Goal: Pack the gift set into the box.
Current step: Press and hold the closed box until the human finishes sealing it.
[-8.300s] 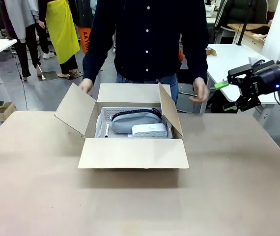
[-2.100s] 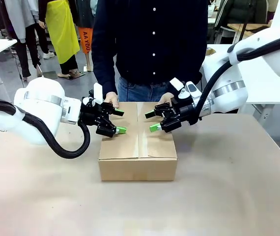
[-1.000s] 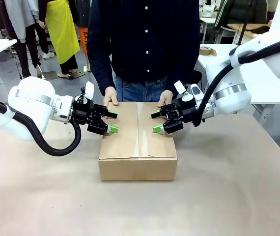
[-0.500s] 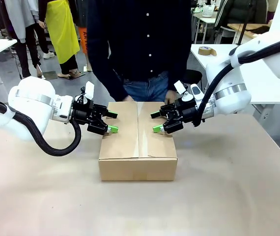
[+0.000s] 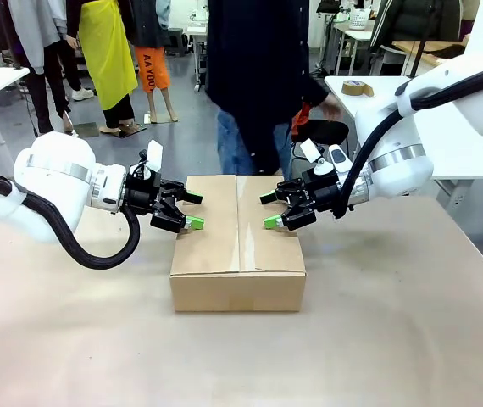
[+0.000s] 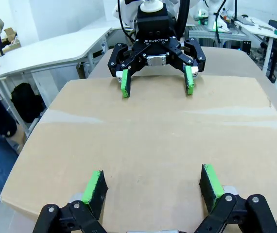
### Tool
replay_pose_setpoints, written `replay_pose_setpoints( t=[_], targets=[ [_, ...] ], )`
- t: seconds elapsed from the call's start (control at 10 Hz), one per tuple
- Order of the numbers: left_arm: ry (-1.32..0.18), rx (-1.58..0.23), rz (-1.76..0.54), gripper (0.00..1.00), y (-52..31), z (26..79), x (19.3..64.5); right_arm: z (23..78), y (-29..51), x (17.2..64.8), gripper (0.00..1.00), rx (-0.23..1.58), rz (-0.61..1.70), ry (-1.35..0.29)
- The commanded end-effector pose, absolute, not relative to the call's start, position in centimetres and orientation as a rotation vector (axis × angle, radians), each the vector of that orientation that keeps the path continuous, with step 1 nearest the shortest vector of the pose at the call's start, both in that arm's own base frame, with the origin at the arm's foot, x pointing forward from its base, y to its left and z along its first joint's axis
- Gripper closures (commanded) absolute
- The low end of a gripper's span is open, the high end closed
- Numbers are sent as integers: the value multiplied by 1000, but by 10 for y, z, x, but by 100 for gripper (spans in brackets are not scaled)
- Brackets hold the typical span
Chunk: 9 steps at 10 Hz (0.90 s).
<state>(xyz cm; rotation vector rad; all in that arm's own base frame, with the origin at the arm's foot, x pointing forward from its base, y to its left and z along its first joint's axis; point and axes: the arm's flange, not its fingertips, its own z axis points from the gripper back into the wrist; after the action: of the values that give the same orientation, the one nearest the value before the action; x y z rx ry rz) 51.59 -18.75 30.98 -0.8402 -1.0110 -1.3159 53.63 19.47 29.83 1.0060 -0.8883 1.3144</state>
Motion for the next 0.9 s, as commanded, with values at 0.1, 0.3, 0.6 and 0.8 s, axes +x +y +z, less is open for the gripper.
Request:
replay_pose_setpoints(
  t=[0.1,0.3,0.6,0.8],
  targets=[
    [-1017,-832,-1316,0,-188,308,515,295,195,536,0,998,1311,-884],
    [-1017,-832,-1316,0,-188,308,515,295,195,536,0,998,1311,-884],
    [-1017,-832,-1316,0,-188,308,515,295,195,536,0,998,1311,-884],
    [-1017,-832,-1316,0,-188,308,515,295,195,536,0,998,1311,-884]
  ],
)
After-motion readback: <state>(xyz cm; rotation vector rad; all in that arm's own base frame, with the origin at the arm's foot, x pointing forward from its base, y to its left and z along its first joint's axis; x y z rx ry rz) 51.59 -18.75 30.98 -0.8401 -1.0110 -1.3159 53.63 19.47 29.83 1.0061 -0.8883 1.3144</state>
